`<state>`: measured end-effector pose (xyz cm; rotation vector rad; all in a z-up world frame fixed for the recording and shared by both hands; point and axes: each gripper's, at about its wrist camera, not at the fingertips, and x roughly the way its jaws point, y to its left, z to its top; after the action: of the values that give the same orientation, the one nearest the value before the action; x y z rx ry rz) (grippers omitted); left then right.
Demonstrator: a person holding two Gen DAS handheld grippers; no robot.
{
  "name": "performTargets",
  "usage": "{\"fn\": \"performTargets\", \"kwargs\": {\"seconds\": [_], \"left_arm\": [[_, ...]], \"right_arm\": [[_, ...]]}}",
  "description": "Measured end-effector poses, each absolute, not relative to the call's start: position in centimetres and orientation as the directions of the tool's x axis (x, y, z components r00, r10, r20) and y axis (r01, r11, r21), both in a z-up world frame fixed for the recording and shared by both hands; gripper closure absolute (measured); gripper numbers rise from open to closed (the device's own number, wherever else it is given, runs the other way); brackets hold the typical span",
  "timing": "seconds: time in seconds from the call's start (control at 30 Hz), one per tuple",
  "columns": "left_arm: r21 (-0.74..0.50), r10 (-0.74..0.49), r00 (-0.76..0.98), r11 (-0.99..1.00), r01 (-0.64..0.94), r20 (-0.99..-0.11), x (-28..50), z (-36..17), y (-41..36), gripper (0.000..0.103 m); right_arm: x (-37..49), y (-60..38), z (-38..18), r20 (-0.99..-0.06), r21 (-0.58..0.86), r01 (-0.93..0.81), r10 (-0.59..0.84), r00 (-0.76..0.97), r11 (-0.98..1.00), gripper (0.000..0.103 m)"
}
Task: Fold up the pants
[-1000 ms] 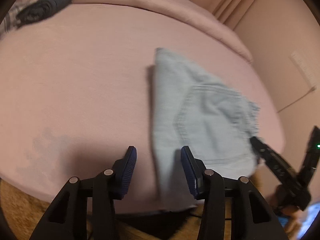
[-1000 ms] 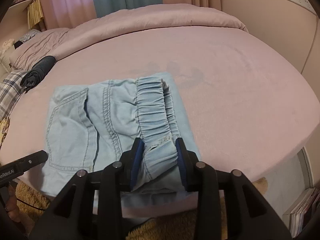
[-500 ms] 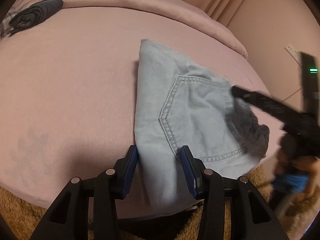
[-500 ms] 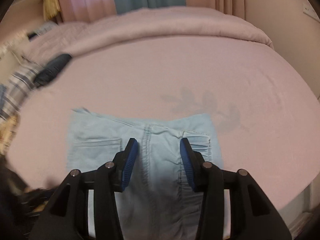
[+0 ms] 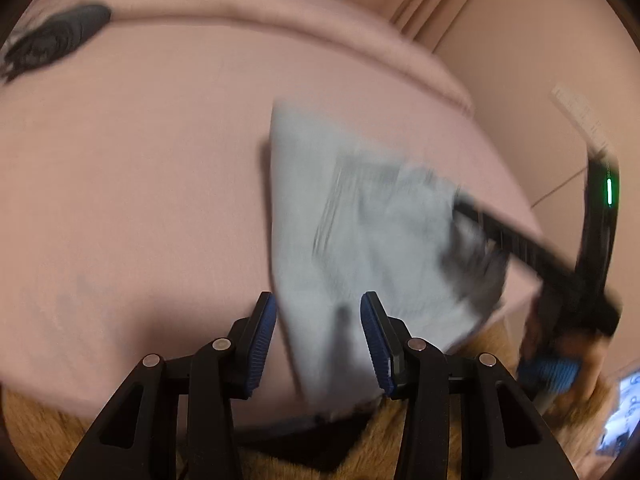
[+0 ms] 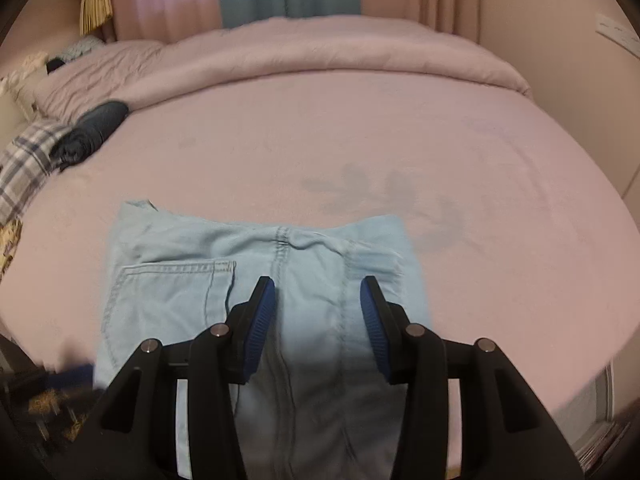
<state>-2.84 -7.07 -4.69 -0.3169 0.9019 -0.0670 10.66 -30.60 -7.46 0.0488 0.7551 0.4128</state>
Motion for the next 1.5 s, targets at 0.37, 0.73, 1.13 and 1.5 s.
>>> {"fn": "performTargets", "kwargs": {"seconds": [0.37, 0.73, 1.13, 1.5], "left_arm": [[-0.156, -0.030, 0.601, 0.975, -0.159, -0.799, 8.8, -4.9, -5.5, 0.062], [-0.171, -0.022, 0.552, 0.961, -0.220, -0.833, 11.3, -7.9, -4.2, 0.058], [-0.187, -0.008, 0.606, 0.954, -0.233, -0.795, 8.9, -8.1, -5.1, 0.058], [-0.244, -0.034, 0.658, 0.942, -0.229, -0.752, 3.8, -4.3, -5.1, 0.058]], "right_arm": [[9.3, -31.6, -10.4, -0.699, 0.180, -0.355, 0.373, 0.609, 0.917, 0.058], [9.8, -32.3, -11.4, -0.705, 0.240, -0.328, 0.396, 0.589, 0.914, 0.052], [8.6, -33.3, -11.8, -0.708, 0.230, -0.325, 0.387, 0.591, 0.917, 0.052], [8.6, -33.5, -11.8, -0.707, 0.228, -0.312, 0.377, 0.598, 0.922, 0.052]]}}
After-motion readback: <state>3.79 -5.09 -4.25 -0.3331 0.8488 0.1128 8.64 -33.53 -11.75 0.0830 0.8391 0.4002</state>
